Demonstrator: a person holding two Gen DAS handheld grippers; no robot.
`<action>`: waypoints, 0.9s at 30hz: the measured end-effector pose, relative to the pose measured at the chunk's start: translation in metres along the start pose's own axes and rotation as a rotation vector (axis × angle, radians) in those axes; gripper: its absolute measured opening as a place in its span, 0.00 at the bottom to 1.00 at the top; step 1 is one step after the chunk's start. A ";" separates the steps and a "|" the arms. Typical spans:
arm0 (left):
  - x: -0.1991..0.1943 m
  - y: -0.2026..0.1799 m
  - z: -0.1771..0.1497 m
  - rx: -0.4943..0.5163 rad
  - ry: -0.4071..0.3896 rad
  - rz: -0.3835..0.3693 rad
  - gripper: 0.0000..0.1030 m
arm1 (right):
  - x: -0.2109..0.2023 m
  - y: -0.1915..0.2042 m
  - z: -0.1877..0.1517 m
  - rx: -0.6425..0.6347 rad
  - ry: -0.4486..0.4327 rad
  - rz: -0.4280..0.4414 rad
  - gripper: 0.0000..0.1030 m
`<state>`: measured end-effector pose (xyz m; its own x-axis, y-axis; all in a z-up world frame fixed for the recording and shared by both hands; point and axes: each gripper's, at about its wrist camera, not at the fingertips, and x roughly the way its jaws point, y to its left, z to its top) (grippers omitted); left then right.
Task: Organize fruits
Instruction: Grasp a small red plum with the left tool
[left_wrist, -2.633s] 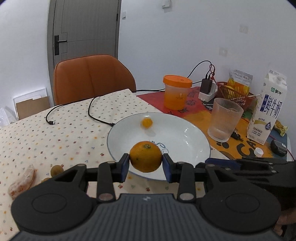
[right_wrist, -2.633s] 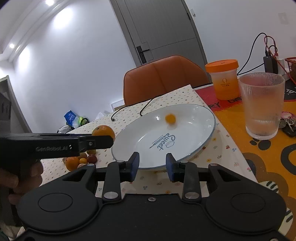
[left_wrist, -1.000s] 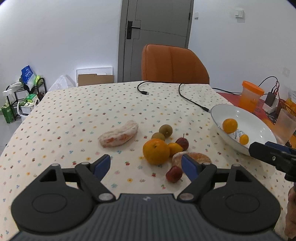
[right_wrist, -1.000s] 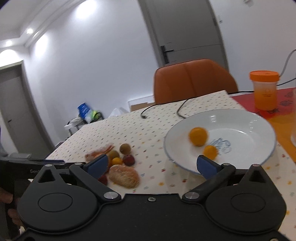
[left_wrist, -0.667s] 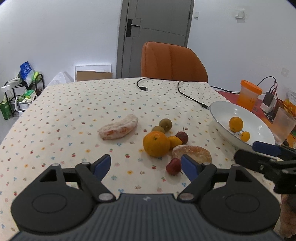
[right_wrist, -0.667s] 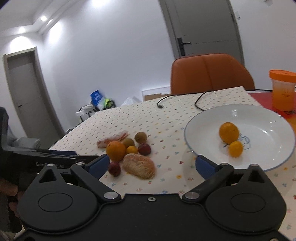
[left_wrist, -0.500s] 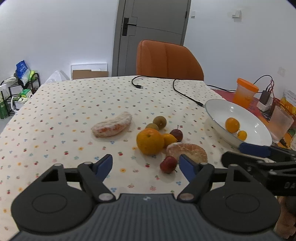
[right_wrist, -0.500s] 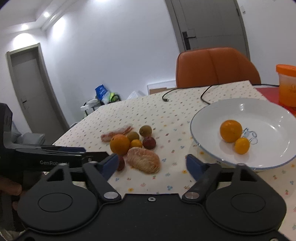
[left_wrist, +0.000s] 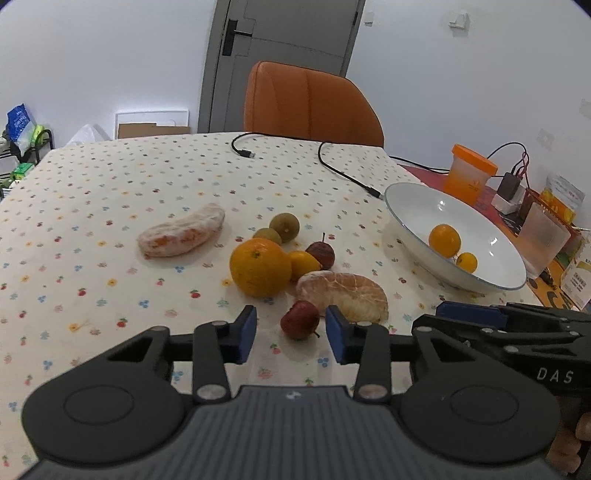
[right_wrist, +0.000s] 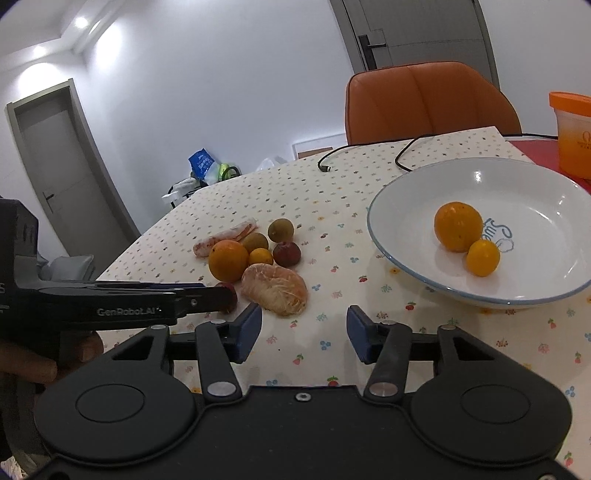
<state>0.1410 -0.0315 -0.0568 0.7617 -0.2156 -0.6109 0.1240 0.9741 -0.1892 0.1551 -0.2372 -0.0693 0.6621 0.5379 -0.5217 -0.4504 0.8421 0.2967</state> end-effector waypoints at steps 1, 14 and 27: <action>0.002 0.000 0.000 0.000 0.003 -0.005 0.29 | 0.001 0.000 0.000 0.000 0.004 0.000 0.50; -0.005 0.022 0.000 -0.056 0.007 0.046 0.21 | 0.021 0.004 0.007 -0.025 0.036 0.010 0.51; -0.013 0.040 -0.001 -0.074 -0.007 0.096 0.21 | 0.049 0.015 0.019 -0.096 0.051 0.009 0.51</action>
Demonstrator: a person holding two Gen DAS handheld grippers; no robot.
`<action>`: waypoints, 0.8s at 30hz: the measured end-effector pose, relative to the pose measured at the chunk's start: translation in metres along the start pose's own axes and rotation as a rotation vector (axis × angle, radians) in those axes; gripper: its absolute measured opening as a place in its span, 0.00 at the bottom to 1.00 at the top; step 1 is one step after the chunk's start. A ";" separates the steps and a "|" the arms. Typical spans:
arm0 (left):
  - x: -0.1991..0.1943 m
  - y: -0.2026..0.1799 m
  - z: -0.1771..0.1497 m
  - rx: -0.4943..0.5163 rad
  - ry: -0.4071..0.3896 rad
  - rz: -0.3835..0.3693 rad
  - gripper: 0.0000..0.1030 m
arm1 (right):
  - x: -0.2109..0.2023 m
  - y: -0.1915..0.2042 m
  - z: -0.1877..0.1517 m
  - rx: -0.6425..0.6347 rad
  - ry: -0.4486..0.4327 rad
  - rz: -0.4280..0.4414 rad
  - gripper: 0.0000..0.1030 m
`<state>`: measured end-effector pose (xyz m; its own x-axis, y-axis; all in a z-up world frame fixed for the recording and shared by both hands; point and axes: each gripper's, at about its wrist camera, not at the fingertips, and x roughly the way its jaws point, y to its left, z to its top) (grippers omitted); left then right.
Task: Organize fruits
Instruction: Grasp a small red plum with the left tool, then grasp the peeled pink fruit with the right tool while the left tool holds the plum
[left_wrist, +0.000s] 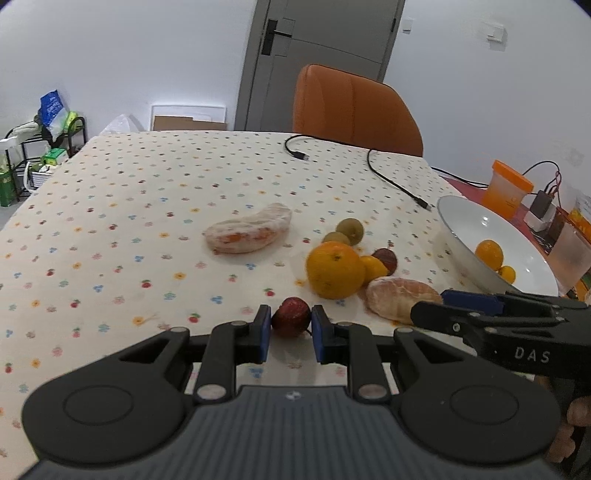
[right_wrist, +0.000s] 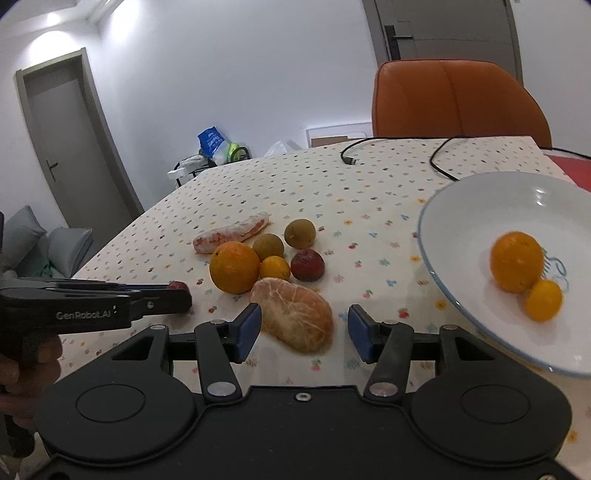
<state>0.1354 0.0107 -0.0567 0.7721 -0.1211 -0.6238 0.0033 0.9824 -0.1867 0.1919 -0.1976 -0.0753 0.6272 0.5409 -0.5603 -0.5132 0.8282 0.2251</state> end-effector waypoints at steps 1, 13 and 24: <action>0.000 0.002 0.000 -0.004 0.000 0.006 0.21 | 0.002 0.002 0.001 -0.009 0.001 -0.002 0.52; -0.005 0.012 -0.002 -0.029 -0.010 0.027 0.21 | 0.015 0.015 0.007 -0.091 0.015 -0.009 0.57; -0.013 0.008 -0.006 -0.019 -0.018 0.025 0.21 | 0.000 0.011 0.003 -0.050 -0.009 -0.006 0.23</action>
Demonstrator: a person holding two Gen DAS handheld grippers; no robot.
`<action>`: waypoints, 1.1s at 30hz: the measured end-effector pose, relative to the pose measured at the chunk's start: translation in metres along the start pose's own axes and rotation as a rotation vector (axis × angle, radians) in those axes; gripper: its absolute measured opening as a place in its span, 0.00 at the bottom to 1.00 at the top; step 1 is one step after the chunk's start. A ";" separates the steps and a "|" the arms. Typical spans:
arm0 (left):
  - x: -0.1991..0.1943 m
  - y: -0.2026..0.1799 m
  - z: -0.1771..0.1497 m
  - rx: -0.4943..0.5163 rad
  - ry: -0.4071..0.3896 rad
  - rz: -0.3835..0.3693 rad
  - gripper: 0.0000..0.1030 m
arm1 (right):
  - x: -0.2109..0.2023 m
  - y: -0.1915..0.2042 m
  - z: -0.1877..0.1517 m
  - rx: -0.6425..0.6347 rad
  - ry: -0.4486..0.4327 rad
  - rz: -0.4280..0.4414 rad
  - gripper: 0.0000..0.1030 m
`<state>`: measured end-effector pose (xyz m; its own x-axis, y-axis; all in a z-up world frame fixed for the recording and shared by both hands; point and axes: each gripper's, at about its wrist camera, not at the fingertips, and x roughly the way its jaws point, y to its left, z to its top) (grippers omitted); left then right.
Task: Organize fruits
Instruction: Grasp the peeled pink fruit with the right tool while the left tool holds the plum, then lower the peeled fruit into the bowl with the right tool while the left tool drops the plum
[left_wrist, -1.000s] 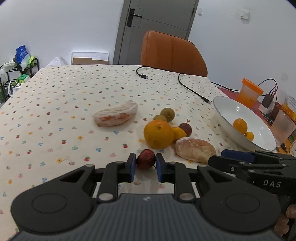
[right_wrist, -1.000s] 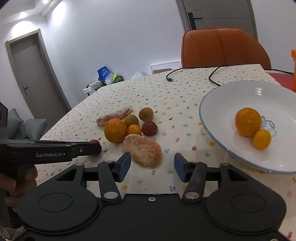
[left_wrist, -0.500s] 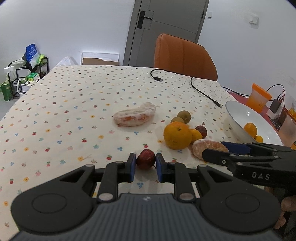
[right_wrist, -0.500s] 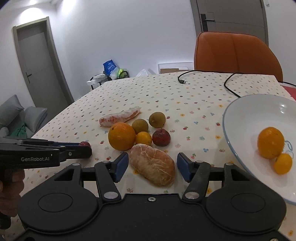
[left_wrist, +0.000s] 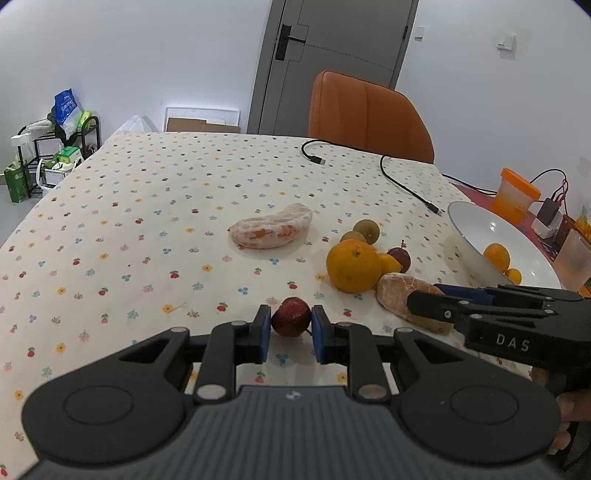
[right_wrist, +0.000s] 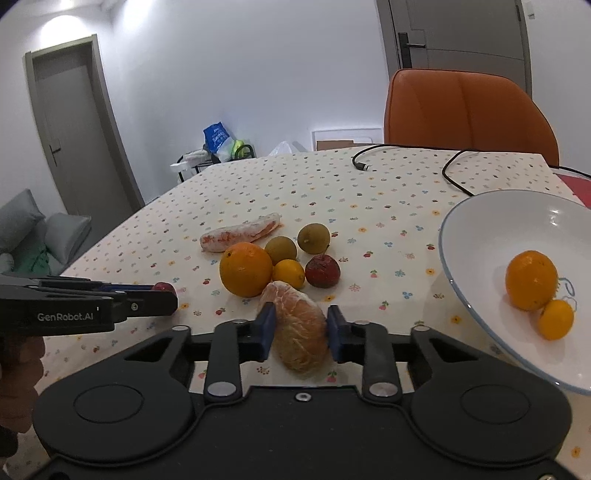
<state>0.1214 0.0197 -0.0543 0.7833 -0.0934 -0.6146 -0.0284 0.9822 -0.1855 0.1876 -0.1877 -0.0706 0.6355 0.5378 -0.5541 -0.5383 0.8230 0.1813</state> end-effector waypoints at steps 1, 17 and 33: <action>-0.001 -0.001 0.000 0.000 -0.001 0.000 0.21 | -0.002 0.000 0.000 0.004 -0.003 0.005 0.21; -0.008 -0.020 0.010 0.044 -0.029 -0.030 0.21 | -0.036 -0.006 0.001 0.046 -0.077 0.003 0.18; 0.007 -0.063 0.023 0.139 -0.032 -0.131 0.21 | -0.072 -0.049 0.005 0.132 -0.169 -0.132 0.18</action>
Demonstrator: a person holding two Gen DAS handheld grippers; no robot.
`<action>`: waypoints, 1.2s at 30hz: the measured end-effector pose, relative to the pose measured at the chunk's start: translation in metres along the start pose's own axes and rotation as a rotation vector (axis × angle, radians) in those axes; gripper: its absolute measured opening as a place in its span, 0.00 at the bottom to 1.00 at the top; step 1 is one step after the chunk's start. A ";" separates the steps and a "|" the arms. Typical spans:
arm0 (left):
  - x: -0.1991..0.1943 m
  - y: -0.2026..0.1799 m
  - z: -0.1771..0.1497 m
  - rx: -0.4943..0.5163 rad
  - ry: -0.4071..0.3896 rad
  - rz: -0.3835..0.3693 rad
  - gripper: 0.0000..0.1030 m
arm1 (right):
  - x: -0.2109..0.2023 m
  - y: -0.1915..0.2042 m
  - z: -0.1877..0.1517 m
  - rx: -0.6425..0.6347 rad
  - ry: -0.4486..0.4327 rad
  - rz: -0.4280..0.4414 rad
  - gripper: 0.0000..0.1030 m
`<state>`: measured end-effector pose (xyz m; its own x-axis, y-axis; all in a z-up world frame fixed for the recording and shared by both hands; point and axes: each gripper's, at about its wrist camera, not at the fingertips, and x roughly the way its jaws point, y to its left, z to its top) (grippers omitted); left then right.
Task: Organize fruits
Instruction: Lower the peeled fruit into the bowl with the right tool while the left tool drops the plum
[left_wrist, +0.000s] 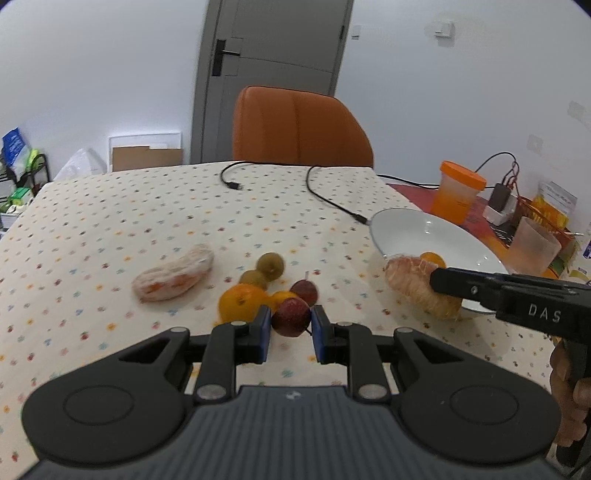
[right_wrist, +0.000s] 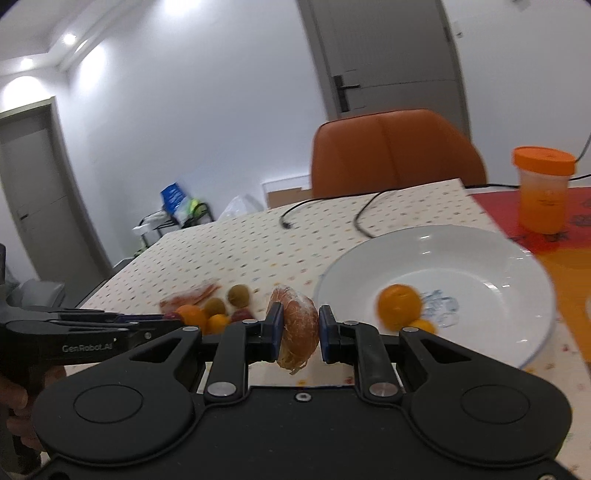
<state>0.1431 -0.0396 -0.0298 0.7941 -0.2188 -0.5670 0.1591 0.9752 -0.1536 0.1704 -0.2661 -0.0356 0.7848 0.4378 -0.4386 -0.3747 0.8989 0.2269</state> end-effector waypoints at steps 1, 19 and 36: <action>0.001 -0.002 0.001 0.005 0.000 -0.005 0.21 | -0.002 -0.003 0.000 0.003 -0.006 -0.010 0.18; 0.030 -0.055 0.014 0.115 0.014 -0.081 0.21 | -0.033 -0.062 -0.008 0.101 -0.061 -0.138 0.18; 0.049 -0.089 0.030 0.182 0.003 -0.088 0.21 | -0.045 -0.100 -0.004 0.132 -0.117 -0.199 0.18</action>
<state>0.1853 -0.1357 -0.0193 0.7709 -0.3030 -0.5604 0.3314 0.9420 -0.0535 0.1703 -0.3759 -0.0417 0.8912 0.2410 -0.3843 -0.1455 0.9543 0.2611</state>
